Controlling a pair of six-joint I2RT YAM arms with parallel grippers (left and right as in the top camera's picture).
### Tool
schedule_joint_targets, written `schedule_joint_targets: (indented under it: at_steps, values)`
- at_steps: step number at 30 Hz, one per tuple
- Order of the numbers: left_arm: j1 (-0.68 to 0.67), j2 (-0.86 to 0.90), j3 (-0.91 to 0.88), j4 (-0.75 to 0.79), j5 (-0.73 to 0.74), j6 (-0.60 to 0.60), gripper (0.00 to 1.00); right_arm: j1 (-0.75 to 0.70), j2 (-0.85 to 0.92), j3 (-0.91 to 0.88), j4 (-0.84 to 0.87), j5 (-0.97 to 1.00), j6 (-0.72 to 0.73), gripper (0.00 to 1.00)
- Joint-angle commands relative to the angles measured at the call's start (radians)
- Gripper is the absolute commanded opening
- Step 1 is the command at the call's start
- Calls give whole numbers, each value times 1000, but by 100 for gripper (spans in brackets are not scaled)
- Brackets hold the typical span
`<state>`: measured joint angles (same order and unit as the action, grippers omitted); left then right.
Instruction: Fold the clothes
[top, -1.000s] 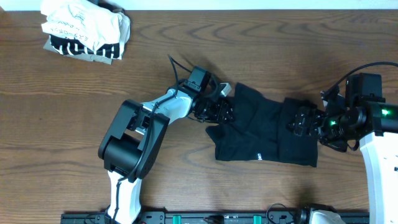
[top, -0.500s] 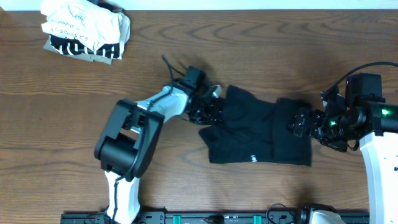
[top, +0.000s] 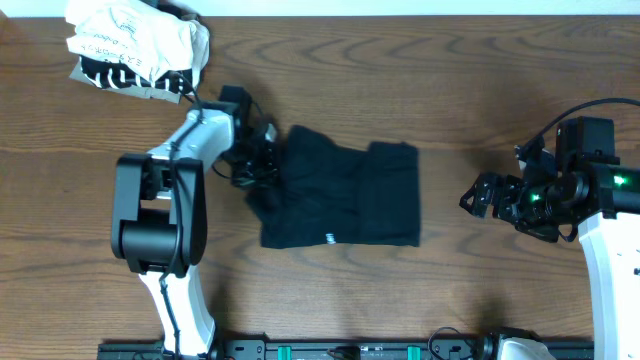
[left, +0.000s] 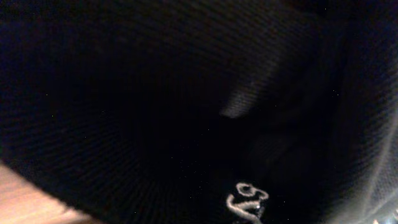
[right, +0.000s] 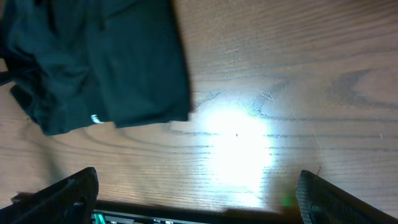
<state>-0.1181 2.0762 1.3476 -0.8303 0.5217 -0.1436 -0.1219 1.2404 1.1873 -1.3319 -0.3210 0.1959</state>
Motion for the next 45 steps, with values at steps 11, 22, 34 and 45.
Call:
schedule_joint_targets:
  at_steps: [11,22,34,45]
  values:
    - [13,-85,216,-232,-357,20,6,12,-10,-6,14,0,-19,99]
    - [-116,-201,220,-283,-359,-24,6,47,-10,-126,185,-46,9,99]
    - [-298,-262,235,-283,-359,-58,6,118,21,-481,563,-54,172,98]
    - [-401,-261,237,-169,-358,-180,6,233,119,-489,649,-45,260,97]
